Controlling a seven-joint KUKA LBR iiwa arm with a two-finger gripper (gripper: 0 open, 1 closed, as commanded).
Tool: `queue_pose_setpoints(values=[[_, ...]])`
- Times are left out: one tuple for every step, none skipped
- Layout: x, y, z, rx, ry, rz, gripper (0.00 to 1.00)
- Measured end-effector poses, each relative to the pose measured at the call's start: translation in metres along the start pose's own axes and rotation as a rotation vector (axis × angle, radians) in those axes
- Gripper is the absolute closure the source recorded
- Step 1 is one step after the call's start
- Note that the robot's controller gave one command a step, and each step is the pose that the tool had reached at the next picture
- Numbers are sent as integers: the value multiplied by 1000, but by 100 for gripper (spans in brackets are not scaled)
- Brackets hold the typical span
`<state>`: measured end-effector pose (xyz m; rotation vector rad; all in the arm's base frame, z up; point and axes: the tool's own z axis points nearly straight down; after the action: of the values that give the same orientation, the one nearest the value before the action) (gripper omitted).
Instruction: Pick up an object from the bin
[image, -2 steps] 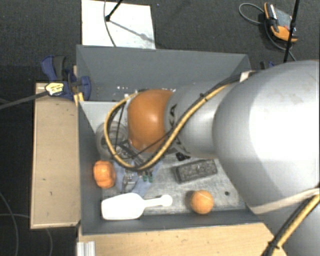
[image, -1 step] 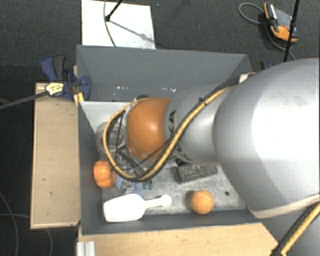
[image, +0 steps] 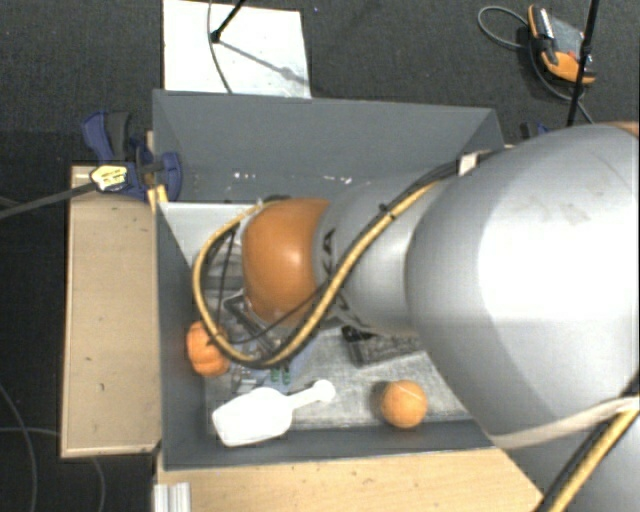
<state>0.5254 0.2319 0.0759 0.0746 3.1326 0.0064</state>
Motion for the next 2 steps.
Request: queue_pose_setpoints(values=[[-1, -4, 3, 2, 5, 106, 0], [10, -13, 4, 2, 4, 219, 100]])
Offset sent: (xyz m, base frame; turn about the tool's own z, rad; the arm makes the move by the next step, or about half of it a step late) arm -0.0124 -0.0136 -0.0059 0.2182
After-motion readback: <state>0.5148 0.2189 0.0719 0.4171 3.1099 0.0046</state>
